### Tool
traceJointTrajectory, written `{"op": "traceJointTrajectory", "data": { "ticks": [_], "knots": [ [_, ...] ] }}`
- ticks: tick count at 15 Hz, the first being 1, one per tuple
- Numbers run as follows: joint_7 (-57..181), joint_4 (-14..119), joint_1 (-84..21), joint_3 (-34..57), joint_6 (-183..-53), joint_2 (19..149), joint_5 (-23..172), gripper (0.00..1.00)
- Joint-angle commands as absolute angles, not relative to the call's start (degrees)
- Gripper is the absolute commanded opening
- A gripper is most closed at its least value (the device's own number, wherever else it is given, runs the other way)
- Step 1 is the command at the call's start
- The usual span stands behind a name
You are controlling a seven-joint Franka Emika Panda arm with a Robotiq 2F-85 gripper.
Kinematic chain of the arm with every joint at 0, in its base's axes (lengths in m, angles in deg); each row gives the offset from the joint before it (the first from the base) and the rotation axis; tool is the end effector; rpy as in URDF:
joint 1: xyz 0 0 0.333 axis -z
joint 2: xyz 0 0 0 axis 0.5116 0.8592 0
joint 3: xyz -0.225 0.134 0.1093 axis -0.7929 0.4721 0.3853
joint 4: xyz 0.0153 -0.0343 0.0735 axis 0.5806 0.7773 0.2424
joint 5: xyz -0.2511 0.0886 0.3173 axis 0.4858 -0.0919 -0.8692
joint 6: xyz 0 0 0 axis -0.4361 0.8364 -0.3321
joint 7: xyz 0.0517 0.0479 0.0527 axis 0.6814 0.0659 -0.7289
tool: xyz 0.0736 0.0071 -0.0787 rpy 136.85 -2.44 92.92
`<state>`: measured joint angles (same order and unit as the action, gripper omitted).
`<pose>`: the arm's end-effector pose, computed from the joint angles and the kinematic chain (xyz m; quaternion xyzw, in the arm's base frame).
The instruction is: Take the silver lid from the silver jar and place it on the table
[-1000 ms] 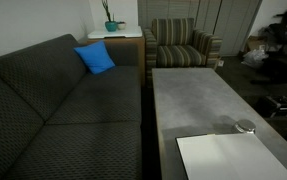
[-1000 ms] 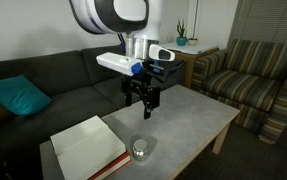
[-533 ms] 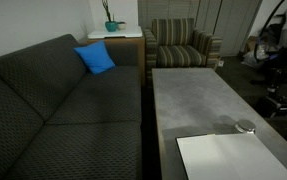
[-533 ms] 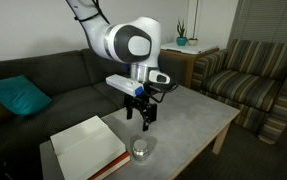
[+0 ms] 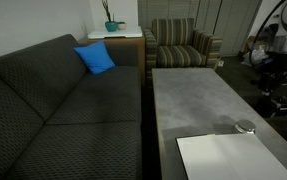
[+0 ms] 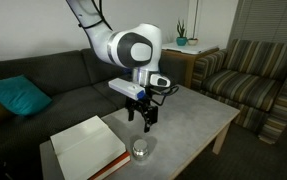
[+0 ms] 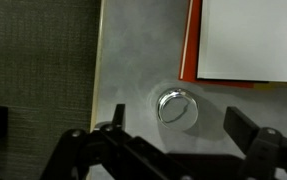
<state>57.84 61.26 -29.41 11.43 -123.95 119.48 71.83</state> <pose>0.5880 -0.0559 -0.0091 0.9924 -0.0366 -0.1146 0.0240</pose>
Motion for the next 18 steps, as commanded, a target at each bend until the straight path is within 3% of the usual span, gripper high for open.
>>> {"op": "traceJointTrajectory", "data": {
  "ticks": [1,7,18],
  "knots": [
    [57.4,54.5,-28.0,13.1,-127.0,124.8,71.0,1.00],
    [57.8,42.5,-26.3,14.7,-130.4,135.5,68.2,1.00],
    [57.8,25.4,-27.0,16.5,-125.0,149.8,68.1,1.00]
  ]
}}
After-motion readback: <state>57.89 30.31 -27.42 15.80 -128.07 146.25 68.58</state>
